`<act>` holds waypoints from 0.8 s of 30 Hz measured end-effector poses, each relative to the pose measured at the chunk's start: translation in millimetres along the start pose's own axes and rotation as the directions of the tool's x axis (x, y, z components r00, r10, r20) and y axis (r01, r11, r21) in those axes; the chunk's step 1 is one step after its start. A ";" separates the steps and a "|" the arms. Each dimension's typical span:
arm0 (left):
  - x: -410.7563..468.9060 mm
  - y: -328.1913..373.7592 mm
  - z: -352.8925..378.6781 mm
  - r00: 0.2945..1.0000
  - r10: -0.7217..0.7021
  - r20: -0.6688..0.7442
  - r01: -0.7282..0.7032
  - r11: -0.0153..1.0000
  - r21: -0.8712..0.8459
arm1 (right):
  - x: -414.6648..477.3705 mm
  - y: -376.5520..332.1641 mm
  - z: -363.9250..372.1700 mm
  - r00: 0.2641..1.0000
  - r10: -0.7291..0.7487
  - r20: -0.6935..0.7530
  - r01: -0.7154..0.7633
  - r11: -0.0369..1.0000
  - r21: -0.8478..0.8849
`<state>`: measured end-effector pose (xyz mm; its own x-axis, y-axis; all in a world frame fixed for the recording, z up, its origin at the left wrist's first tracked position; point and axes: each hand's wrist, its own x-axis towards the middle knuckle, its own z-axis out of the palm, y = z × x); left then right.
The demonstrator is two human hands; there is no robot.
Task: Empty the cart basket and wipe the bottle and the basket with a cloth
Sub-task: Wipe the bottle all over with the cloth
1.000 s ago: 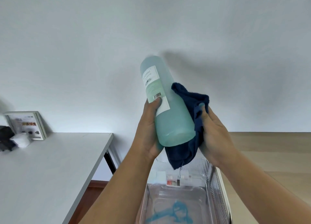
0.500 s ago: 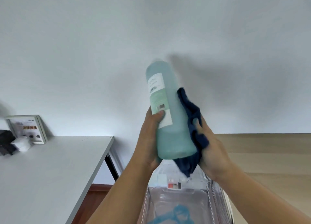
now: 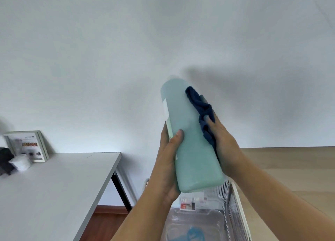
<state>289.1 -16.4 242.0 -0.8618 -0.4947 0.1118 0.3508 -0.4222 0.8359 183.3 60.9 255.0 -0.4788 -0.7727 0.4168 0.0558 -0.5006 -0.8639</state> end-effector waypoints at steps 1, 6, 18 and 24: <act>1.9 2.5 0.3 1.000 0.015 -0.015 -0.016 1.000 -0.023 | -4.7 3.3 0.7 0.999 0.037 0.014 -0.038 0.996 0.081; 10.5 20.8 -11.3 0.996 0.090 0.020 -0.092 0.990 0.104 | -36.9 13.5 16.6 0.983 -0.182 0.036 0.185 0.975 -0.123; -5.3 0.7 -1.3 0.989 0.073 0.129 -0.068 0.997 -0.039 | 6.7 -3.3 7.8 0.997 -0.007 -0.076 0.004 0.999 -0.049; 0.6 28.0 -16.2 0.980 0.131 0.147 -0.166 0.950 0.264 | -36.3 7.4 14.0 0.980 -0.192 0.056 0.200 0.939 -0.280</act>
<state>304.4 -40.9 256.7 -0.8529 -0.4288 0.2978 0.3798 -0.1183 0.9175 213.4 79.8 237.5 -0.4312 -0.6827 0.5899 -0.2888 -0.5150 -0.8071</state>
